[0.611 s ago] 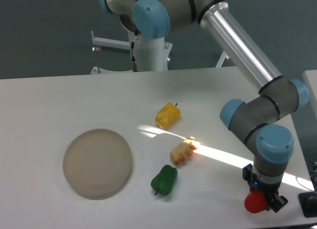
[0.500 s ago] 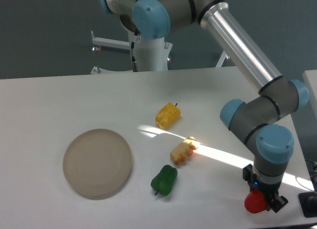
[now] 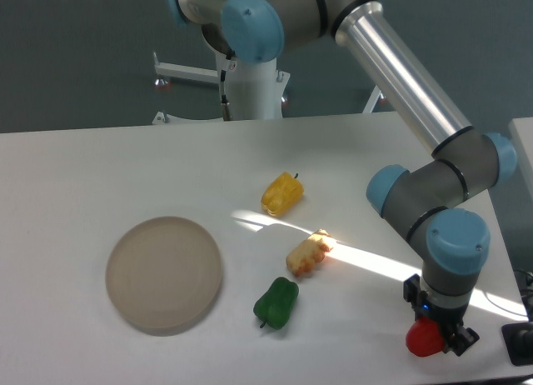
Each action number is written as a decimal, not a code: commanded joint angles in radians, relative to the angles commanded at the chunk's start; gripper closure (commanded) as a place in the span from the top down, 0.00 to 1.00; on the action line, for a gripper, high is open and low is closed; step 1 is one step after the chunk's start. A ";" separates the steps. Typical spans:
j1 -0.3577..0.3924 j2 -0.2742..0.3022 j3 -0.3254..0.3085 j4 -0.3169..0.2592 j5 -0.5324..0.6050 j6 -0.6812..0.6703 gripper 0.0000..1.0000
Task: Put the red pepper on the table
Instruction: 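Lift and carry the red pepper with the gripper toward the table center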
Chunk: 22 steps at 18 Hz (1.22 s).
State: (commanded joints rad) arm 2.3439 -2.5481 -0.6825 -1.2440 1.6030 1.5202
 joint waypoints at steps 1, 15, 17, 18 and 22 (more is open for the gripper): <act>0.000 0.014 -0.018 -0.003 -0.005 0.000 0.56; 0.029 0.310 -0.423 -0.026 -0.064 -0.006 0.56; 0.052 0.357 -0.491 -0.022 -0.066 0.027 0.56; 0.054 0.370 -0.520 -0.017 -0.072 0.038 0.56; 0.086 0.423 -0.614 -0.008 -0.086 0.106 0.56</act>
State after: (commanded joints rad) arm 2.4297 -2.1247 -1.2960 -1.2517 1.5171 1.6258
